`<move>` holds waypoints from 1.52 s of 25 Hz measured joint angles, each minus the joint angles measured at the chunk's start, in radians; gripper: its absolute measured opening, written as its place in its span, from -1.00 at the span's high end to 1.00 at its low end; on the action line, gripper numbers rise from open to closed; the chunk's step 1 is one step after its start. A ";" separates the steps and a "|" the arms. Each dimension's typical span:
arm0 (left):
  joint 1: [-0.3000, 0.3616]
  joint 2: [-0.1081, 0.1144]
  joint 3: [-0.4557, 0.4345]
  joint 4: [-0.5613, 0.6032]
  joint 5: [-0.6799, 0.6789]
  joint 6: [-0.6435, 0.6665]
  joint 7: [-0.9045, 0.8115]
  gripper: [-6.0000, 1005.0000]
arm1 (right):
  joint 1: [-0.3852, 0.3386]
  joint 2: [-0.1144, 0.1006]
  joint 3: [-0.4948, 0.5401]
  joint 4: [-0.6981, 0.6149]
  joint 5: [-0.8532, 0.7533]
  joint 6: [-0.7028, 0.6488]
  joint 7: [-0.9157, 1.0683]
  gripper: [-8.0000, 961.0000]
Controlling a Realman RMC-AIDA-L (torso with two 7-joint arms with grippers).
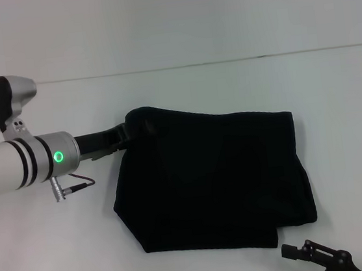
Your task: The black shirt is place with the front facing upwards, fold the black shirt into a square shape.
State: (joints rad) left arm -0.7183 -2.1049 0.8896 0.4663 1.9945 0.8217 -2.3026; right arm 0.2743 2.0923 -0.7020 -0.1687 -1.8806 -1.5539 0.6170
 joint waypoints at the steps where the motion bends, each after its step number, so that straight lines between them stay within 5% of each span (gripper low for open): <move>1: 0.000 -0.002 0.003 0.000 0.000 0.001 0.004 -0.59 | 0.000 0.000 0.000 0.000 0.000 0.000 0.000 -0.84; 10: -0.004 -0.009 0.024 0.005 0.001 0.006 0.029 -0.53 | -0.001 -0.002 0.007 -0.001 0.000 0.000 0.001 -0.84; 13: -0.004 -0.012 0.025 0.005 -0.001 0.002 0.029 -0.07 | 0.001 -0.002 0.007 -0.001 0.000 0.000 0.001 -0.84; 23: -0.017 -0.023 0.015 0.008 -0.012 0.007 0.043 0.82 | 0.003 -0.002 0.009 0.000 0.002 0.000 0.001 -0.84; 31: -0.080 -0.057 0.016 0.004 -0.034 -0.003 0.087 0.86 | 0.003 -0.002 0.009 -0.003 0.005 0.000 0.001 -0.84; 38: -0.068 -0.061 0.010 -0.004 -0.126 -0.072 0.093 0.87 | 0.003 -0.002 0.010 -0.005 0.006 -0.005 0.001 -0.84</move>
State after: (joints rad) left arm -0.7861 -2.1658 0.8996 0.4624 1.8688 0.7501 -2.2094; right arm 0.2776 2.0908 -0.6917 -0.1733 -1.8744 -1.5590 0.6182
